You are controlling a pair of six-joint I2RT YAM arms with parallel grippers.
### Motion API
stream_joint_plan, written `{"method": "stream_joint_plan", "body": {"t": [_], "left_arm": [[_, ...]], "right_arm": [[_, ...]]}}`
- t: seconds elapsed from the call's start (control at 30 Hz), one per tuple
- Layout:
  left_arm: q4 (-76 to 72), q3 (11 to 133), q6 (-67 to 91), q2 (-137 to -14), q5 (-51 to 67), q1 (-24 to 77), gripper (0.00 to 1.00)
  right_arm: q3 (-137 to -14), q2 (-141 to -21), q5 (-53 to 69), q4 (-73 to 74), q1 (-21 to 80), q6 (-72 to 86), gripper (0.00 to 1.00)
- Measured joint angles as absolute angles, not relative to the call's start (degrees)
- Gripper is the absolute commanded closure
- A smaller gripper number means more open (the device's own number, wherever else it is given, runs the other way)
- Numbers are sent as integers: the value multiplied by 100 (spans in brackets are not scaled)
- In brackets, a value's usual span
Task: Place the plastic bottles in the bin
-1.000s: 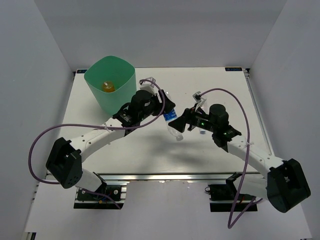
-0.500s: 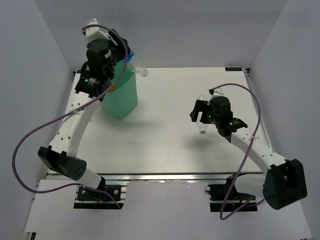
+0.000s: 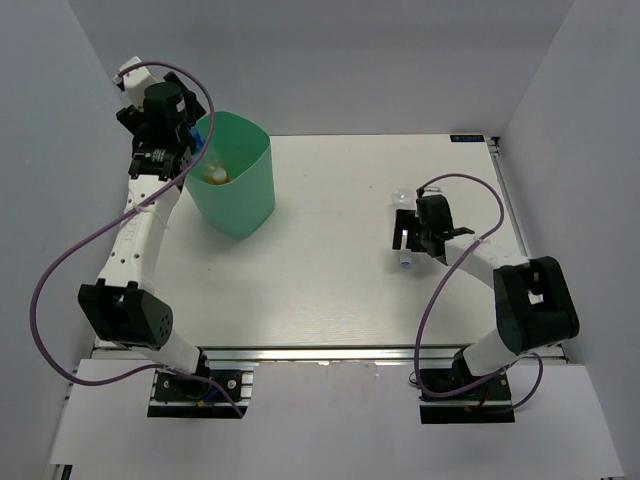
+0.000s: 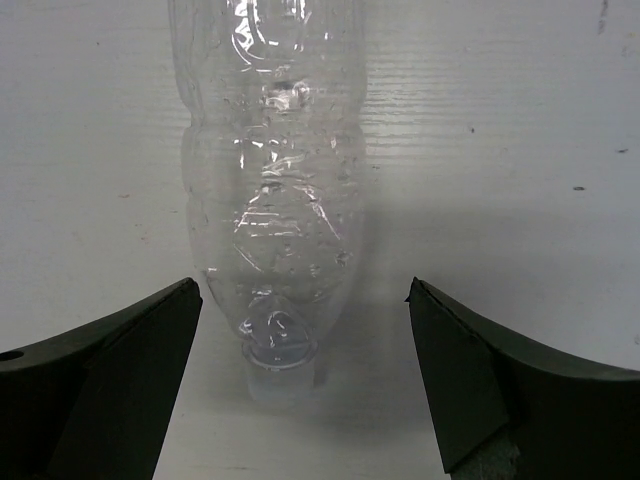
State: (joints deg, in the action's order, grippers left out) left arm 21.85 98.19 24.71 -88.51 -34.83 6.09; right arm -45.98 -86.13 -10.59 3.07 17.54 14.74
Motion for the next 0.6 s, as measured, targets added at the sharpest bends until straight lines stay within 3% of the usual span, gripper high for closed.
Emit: {"method": "stream_joint_plan", "body": {"t": [0.1, 0.13, 0.3, 0.33, 0.6], "left_arm": [[2187, 9806, 2416, -9035, -3468, 622, 2], [2189, 9808, 2397, -9072, -3448, 624, 2], [2222, 9926, 2375, -9113, -3393, 622, 2], [2206, 9953, 2375, -9096, -3411, 622, 2], [2246, 9957, 2447, -8517, -2757, 622, 2]], "right_arm": [[-4598, -8901, -1004, 148, 1754, 1452, 12], [-4598, -8976, -980, 126, 1754, 1450, 20], [-4604, -9124, -657, 73, 1754, 1367, 40], [-4609, -9124, -567, 51, 1754, 1350, 51], [-4589, -8781, 510, -95, 1754, 1284, 77]]}}
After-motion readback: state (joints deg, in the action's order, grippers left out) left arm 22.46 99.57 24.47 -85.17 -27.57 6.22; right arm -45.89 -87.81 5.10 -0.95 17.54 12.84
